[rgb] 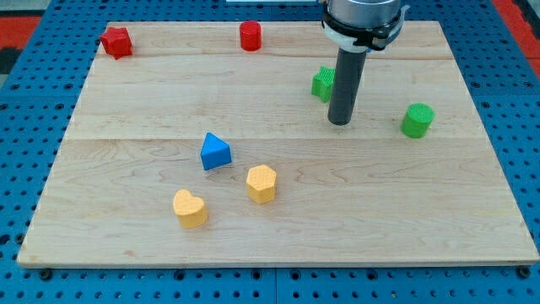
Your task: Move the green star below the red circle
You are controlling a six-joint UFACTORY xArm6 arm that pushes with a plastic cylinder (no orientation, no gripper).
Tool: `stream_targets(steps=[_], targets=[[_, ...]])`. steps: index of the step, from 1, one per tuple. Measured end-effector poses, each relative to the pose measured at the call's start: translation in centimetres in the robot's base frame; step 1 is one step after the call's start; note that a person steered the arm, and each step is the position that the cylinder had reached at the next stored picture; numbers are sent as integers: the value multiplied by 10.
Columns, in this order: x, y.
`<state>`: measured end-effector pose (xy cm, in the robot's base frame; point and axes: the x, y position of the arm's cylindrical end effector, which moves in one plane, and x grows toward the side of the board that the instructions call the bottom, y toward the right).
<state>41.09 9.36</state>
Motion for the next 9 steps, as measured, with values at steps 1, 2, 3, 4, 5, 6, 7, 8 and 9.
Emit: stream_targets(steps=[1,2,3,4,5,6,7,8,9], targets=[[0,0],[0,-1],[0,0],[0,0],[2,-8],[-43,31],[-63,54],[-66,-34],[-76,-63]])
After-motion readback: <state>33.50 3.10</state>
